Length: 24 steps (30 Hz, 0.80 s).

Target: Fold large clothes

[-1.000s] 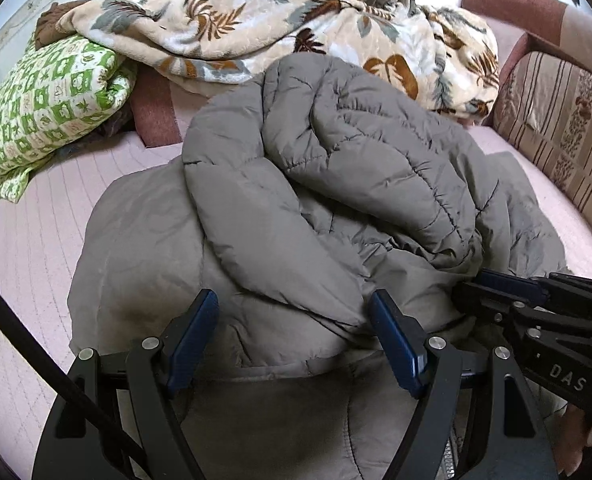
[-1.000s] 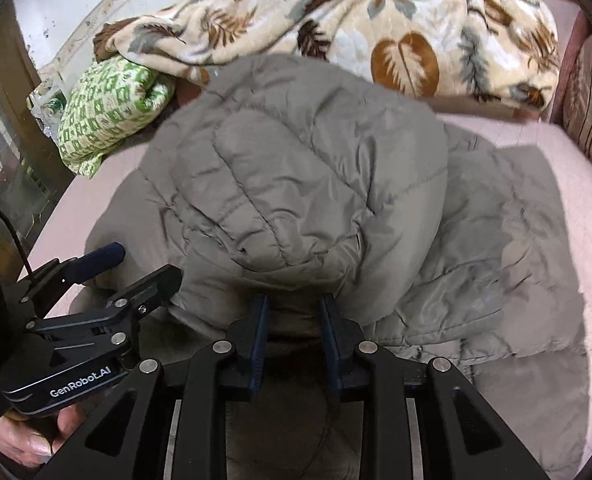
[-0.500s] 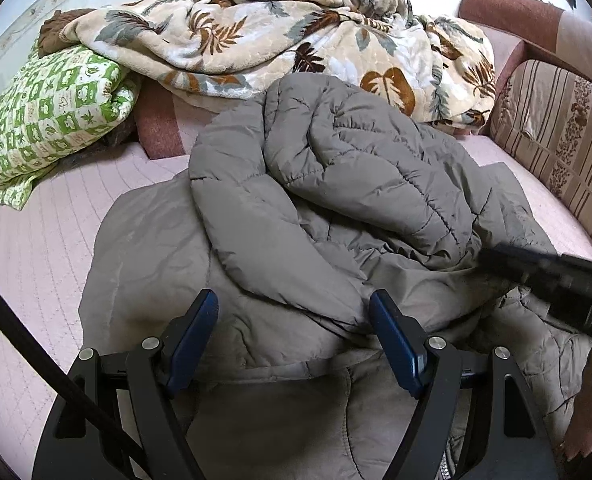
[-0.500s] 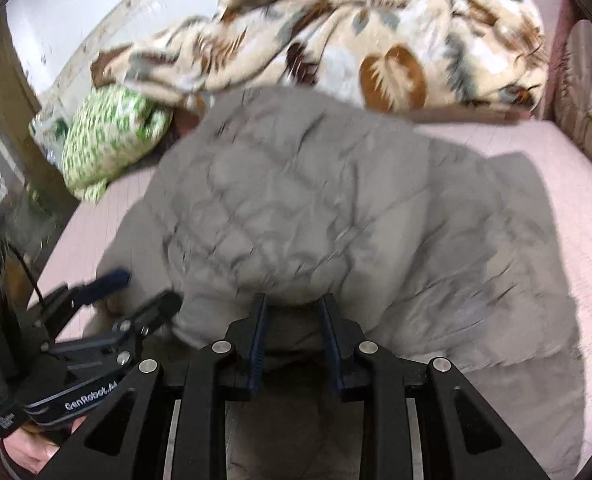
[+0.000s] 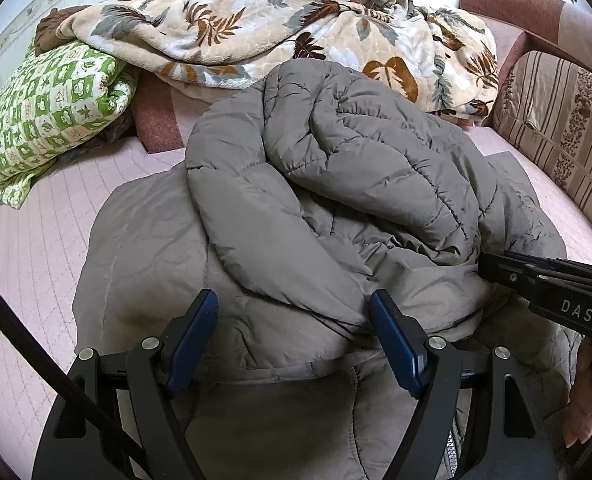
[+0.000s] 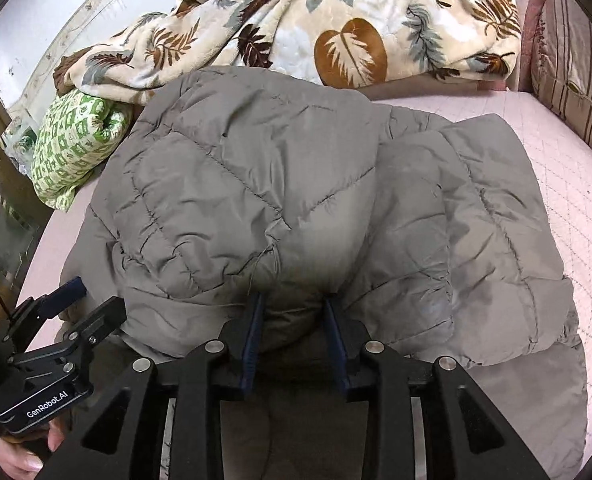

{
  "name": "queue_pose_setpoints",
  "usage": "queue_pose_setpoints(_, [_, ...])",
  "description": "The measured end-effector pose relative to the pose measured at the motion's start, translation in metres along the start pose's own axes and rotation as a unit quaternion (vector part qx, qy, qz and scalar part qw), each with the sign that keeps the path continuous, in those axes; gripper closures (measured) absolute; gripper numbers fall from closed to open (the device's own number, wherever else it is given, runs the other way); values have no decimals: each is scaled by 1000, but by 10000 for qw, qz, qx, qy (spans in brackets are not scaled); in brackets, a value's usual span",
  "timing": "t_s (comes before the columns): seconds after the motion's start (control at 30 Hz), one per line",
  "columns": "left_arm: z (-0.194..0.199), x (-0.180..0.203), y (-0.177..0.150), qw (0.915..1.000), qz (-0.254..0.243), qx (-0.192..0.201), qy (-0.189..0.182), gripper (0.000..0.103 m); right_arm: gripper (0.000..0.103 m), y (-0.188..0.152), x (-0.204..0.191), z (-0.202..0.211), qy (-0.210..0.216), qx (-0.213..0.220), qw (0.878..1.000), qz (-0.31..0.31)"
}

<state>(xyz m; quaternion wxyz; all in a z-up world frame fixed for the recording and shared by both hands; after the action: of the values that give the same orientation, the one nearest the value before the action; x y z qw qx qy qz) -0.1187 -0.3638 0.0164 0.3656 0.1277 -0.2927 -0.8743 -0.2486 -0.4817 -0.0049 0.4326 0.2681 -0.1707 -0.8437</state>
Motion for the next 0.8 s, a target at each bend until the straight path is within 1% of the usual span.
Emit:
queue_pose_setpoints(0.23, [3,-1,1,10000,12,37,13,26,69,1,-2,4,-16,45,10000,3])
queue_pose_setpoints(0.47, [13,1,0,9999,-3,116,23,26,68,4,-10,26,-2,351,9994,75])
queue_pose_setpoints(0.63, [16,2,0,9999,-40,139,27,26,65,7,-18,39,37,562,9982,196])
queue_pose_setpoints(0.8, [15,3,-1,9999,-40,111,34,26,63,4,-22,39,36,539,9981,283])
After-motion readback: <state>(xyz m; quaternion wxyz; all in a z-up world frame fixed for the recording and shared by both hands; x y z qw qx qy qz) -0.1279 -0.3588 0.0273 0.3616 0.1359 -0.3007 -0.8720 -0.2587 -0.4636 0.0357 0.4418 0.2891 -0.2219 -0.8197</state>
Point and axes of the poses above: each gripper's, at about its wrist camera, not at the fingertips, and z roughly against the way its jaws point, x to its right, y to its top, the point moved 5 cm from there along -z, roughly the way its jaws point, and after that the axes turned 5 degrees about -x, right-handed, at the moved point
